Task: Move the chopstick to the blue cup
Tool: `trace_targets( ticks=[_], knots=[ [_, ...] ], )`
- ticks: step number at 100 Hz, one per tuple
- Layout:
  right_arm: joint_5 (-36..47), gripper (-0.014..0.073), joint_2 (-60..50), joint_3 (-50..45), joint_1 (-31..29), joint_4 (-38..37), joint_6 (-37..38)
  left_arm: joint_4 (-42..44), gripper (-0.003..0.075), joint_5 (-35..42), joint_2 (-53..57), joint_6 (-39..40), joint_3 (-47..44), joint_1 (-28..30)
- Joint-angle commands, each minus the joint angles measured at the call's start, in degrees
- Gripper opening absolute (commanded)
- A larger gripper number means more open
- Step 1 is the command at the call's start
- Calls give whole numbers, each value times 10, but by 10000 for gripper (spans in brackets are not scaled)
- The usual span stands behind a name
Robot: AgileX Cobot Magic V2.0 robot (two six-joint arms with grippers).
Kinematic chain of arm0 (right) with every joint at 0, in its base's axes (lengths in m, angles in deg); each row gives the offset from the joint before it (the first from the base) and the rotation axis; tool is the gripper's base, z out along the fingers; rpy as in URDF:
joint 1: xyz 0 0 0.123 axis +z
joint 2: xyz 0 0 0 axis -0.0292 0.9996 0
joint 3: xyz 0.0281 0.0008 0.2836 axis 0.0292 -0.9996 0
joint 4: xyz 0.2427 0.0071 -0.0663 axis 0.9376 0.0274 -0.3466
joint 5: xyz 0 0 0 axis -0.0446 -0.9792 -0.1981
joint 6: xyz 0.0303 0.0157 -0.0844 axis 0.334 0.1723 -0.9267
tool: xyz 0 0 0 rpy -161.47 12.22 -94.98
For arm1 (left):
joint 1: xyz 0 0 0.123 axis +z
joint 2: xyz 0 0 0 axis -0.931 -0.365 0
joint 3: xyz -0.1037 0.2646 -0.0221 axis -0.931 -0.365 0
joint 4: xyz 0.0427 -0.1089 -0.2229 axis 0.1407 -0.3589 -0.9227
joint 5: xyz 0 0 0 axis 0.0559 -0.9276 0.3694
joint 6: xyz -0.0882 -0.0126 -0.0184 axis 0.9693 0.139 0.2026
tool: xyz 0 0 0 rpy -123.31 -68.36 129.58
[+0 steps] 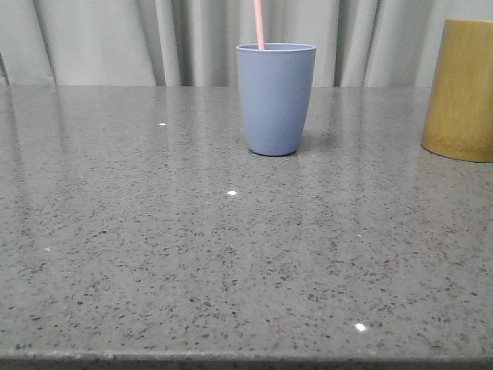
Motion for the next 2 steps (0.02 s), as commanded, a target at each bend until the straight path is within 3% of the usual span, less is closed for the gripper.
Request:
trace_targets(
  ticks=[1, 2],
  knots=[
    [50, -62, -12, 0, -3, -7, -1, -3, -19, 48, 20, 3, -5, -3],
    [50, -62, -12, 0, -3, -7, -1, -3, -19, 48, 20, 3, -5, -3]
  ],
)
